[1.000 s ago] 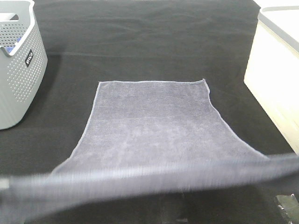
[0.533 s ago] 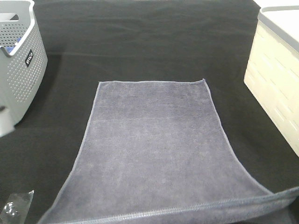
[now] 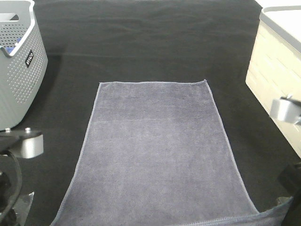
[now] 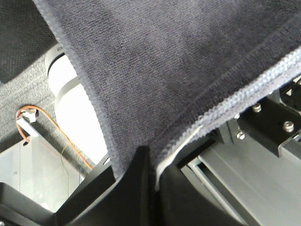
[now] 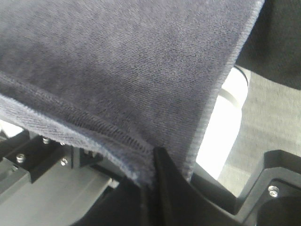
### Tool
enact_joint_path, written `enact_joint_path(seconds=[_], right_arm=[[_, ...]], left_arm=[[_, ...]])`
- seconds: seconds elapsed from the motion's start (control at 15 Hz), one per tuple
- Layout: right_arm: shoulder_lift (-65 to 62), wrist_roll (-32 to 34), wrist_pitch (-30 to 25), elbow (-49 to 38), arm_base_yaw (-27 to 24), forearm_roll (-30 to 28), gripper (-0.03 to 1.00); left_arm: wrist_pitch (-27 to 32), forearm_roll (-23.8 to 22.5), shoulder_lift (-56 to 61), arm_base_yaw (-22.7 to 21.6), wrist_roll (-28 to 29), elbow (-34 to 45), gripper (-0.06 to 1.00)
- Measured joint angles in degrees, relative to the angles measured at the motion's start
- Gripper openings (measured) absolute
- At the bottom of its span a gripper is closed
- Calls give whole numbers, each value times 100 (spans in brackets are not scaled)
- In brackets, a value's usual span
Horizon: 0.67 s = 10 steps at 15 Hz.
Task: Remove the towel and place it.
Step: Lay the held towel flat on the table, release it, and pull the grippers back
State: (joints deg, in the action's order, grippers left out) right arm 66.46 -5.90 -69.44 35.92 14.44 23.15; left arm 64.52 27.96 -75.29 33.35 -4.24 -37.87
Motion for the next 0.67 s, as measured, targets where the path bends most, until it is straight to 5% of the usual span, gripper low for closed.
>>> enact_joint_path(seconds=[0.47, 0.67], right_arm=[[1833, -997, 504, -264, -57, 103, 2], [2435, -1129, 607, -264, -57, 63, 2]], left_arm=[[212, -332, -1593, 859, -269, -647, 0], [309, -435, -2320, 882, -269, -1266, 0]])
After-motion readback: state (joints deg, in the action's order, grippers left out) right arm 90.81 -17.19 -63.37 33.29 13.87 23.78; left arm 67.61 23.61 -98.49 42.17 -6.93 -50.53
